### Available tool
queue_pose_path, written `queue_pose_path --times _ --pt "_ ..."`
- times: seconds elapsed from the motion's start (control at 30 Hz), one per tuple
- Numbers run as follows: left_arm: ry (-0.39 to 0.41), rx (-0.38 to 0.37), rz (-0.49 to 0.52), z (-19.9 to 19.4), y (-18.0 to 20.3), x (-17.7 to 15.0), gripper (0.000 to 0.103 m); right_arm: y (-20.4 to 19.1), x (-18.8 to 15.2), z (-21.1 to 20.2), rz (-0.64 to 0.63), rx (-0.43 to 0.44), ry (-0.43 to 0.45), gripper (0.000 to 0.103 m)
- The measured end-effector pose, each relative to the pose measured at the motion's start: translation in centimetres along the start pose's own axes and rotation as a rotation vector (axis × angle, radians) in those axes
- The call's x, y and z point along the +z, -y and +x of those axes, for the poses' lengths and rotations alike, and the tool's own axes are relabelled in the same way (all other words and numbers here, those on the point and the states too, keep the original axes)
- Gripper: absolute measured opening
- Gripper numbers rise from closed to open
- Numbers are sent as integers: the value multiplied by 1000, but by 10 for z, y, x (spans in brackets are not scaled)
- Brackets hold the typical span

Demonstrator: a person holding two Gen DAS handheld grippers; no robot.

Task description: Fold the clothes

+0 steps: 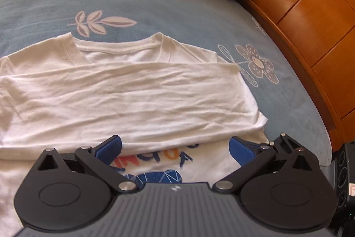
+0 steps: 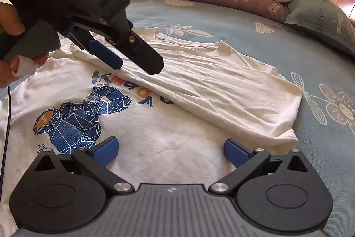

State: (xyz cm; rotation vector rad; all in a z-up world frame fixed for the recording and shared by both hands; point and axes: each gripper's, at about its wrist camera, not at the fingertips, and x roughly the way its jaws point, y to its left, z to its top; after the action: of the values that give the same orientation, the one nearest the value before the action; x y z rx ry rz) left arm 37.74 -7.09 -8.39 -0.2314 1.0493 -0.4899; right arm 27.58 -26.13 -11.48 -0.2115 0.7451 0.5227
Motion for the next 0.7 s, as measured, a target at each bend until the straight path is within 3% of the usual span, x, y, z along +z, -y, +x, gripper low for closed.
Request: queue_pose_path --times 0.17,0.4,0.53,0.6,0.7 --pt "-60 30 -18 -9 1 -12 102 -1 3 4 1 -9 -12 103" --pt "-76 27 -36 -75 5 -60 102 0 13 -8 43 16 -11 103" --pt "-66 9 -63 -113 4 -91 102 -6 19 -32 59 2 35 103" --pt "-81 -20 -86 -123 0 -107 102 -12 13 -49 81 -11 61 103" --pt "-100 15 -81 -133 -4 -130 102 -20 -13 -73 195 -19 70 103"
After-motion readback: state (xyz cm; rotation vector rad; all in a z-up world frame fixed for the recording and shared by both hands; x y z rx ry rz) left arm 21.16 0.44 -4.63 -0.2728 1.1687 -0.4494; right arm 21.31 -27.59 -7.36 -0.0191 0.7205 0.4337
